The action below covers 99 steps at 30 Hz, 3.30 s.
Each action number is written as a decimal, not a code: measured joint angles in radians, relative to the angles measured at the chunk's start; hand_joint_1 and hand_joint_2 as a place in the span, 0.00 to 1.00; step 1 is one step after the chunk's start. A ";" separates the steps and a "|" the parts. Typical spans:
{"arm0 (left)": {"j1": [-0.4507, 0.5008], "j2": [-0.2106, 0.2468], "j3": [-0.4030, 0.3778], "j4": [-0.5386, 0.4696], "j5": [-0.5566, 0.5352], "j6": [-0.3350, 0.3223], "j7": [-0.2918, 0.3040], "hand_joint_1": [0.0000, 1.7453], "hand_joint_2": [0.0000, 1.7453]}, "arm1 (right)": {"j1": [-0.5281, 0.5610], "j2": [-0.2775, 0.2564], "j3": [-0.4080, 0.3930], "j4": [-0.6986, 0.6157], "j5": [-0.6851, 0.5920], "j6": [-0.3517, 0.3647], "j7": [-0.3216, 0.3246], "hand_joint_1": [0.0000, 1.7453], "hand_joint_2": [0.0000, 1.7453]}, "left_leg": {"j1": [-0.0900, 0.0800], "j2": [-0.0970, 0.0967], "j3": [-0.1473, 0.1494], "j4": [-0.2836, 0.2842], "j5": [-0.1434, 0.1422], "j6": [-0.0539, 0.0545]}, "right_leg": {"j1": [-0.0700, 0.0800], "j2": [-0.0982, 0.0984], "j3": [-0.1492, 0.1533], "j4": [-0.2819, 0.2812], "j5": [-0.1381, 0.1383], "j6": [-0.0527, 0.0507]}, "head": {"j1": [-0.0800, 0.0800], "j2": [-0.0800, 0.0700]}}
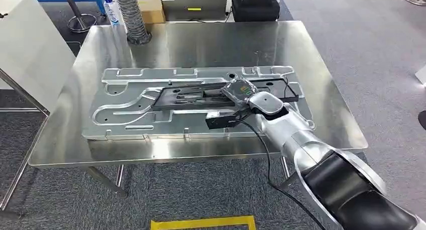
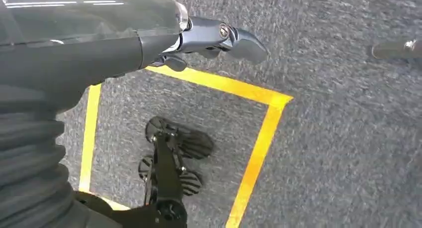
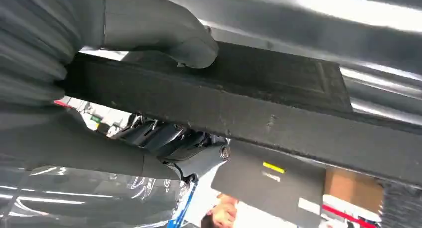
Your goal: Take the parts from the cabinet and place them on the table.
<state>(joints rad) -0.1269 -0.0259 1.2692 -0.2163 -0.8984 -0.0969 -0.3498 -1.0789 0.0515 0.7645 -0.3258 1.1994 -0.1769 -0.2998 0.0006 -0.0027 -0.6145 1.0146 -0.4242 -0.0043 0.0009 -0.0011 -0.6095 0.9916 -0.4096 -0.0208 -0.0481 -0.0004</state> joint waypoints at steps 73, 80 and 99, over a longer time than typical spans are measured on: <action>0.041 -0.010 0.044 0.000 0.097 -0.002 -0.096 0.00 0.00 | 1.091 -0.338 -1.360 -1.421 -0.979 -0.406 -0.396 0.00 0.00 | 0.000 -0.007 0.088 -0.006 -0.066 0.012 | 0.005 -0.003 0.016 0.019 -0.018 0.017 | 0.000 0.000; 0.043 -0.013 0.039 0.000 0.105 -0.002 -0.093 0.00 0.00 | 1.186 -0.312 -1.395 -1.345 -0.980 -0.437 -0.395 0.00 0.00 | 0.004 0.004 0.052 -0.020 -0.016 0.045 | -0.010 0.002 -0.048 0.178 -0.163 0.060 | 0.000 0.000; 0.049 -0.040 0.039 0.000 0.089 -0.008 -0.075 0.00 0.00 | 1.204 -0.167 -1.438 -0.738 -0.749 -0.363 -0.395 0.00 0.00 | 0.011 0.001 -0.051 0.288 -0.136 -0.020 | -0.006 -0.004 0.037 -0.013 -0.024 0.009 | -0.001 0.000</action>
<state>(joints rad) -0.0774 -0.0664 1.3081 -0.2163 -0.8091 -0.1045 -0.4250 0.1253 -0.1152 -0.6737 -1.0634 0.4506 -0.5398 -0.6947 0.0118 -0.0016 -0.6656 1.3025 -0.5607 -0.0243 -0.0052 -0.0051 -0.5727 0.9784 -0.4333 -0.0116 -0.0492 -0.0004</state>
